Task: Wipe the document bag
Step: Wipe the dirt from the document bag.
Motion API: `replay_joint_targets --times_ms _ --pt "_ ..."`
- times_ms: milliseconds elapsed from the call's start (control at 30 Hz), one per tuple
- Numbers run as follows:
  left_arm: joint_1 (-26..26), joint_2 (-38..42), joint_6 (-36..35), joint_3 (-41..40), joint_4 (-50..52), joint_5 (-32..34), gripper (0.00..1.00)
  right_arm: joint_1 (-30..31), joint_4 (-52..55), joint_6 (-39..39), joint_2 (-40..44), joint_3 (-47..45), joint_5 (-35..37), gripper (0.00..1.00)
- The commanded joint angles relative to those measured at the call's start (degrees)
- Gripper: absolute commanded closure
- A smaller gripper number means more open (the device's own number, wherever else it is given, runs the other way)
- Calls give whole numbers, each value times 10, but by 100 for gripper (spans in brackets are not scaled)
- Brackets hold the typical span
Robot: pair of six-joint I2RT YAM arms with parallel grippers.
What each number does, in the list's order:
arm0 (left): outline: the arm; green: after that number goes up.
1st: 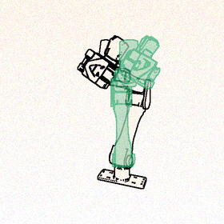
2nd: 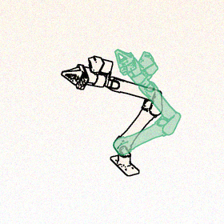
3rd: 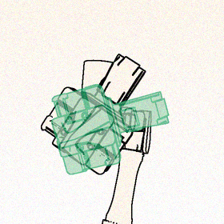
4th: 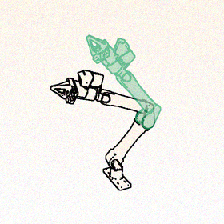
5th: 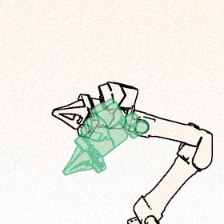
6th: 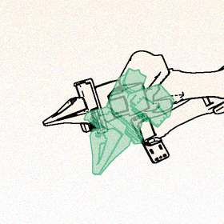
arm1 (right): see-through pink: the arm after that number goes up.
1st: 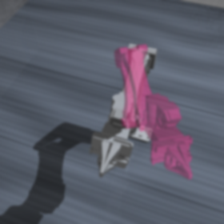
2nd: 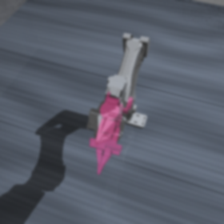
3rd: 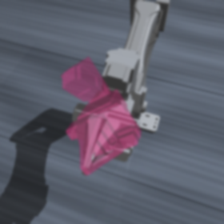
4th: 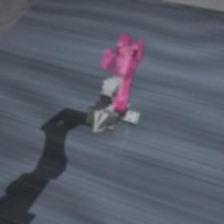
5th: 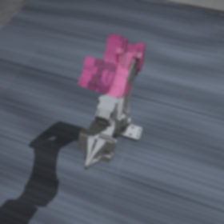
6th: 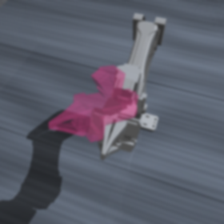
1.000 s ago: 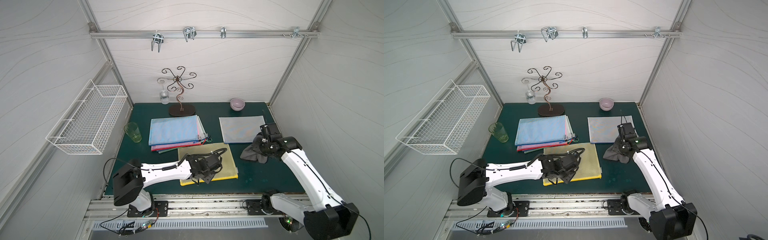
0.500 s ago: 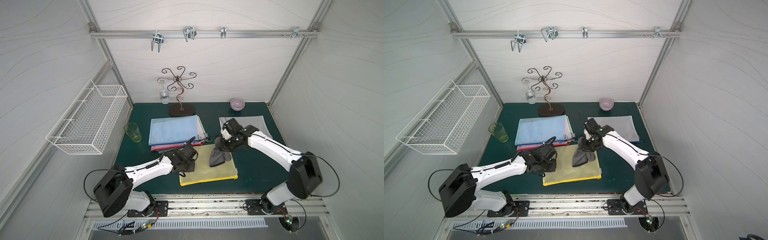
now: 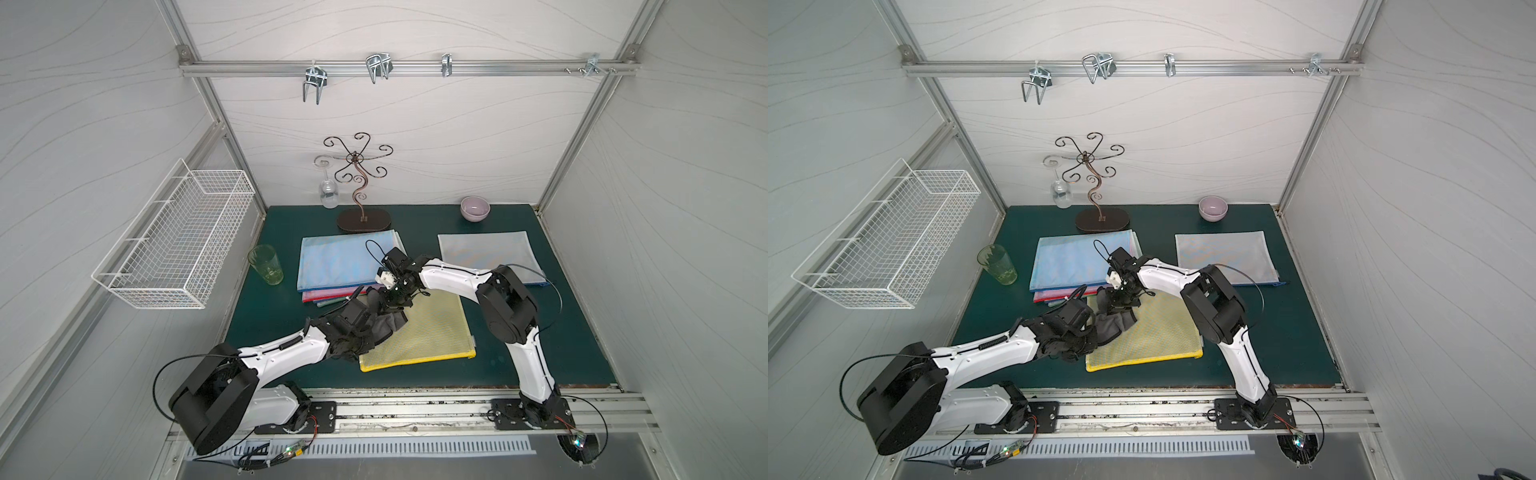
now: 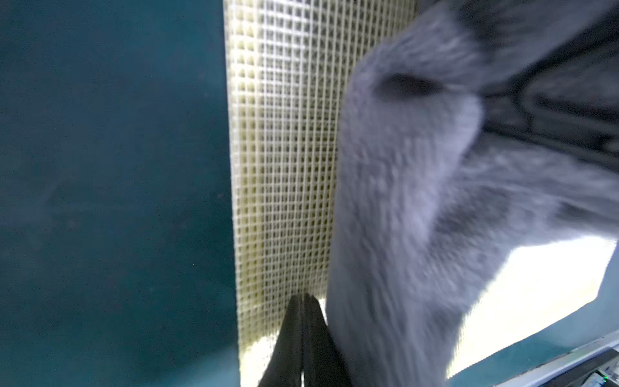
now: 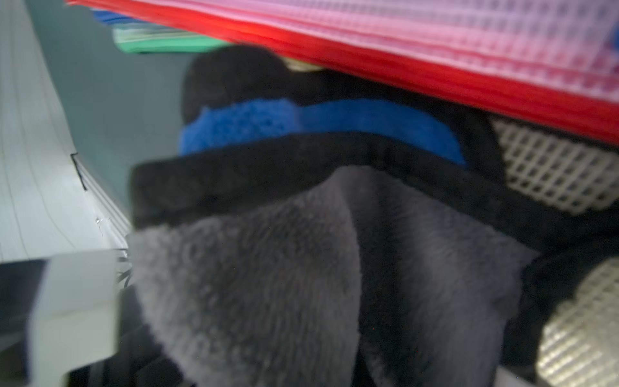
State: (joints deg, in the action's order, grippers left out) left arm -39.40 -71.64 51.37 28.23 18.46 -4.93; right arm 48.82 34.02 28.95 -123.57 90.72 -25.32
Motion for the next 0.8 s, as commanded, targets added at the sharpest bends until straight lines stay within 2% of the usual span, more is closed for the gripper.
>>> replay_joint_targets --times_ms 0,300,533,667,767 --pt "2 -7 23 -4 -9 4 93 -28 21 10 13 -25 32 100" --pt "2 -99 21 14 -14 3 93 -82 106 -23 121 -157 170 100" --pt "2 -110 15 21 -14 8 93 -127 148 -34 211 -270 229 100" --pt "3 -105 11 20 -4 12 93 -122 192 -43 270 -294 261 100" --pt "4 -91 5 21 15 20 93 -72 226 -48 310 -265 275 100"
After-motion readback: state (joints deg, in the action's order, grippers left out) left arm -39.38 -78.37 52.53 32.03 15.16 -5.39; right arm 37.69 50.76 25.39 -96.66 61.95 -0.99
